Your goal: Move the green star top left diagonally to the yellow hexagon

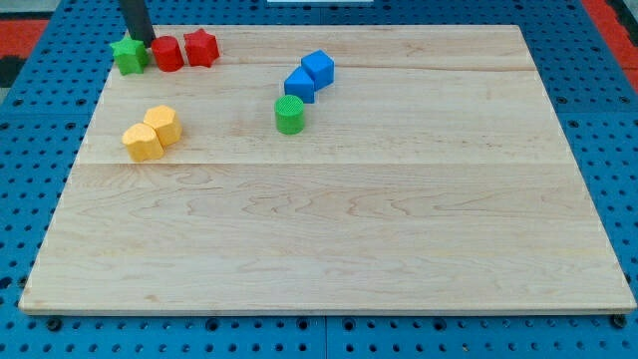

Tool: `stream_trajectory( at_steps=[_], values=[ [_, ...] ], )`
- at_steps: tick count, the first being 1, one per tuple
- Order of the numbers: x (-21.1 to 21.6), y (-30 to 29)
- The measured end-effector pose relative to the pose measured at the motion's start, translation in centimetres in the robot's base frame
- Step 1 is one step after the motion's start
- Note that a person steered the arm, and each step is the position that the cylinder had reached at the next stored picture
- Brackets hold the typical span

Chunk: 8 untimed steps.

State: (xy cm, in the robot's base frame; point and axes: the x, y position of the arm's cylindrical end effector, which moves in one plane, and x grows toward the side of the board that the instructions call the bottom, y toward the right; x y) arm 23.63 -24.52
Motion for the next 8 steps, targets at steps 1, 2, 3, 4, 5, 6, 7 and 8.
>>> stream_trajectory(
  at_steps=[1, 2, 3, 4, 5, 6, 7, 8],
  values=[
    [0.0, -0.1],
    [-2.5, -0.1],
    [-2.8, -1.9],
    [-1.2, -2.1],
    [0.5, -2.1],
    [1.7, -2.1],
    [2.8, -2.1],
    [4.0, -1.7]
  ],
)
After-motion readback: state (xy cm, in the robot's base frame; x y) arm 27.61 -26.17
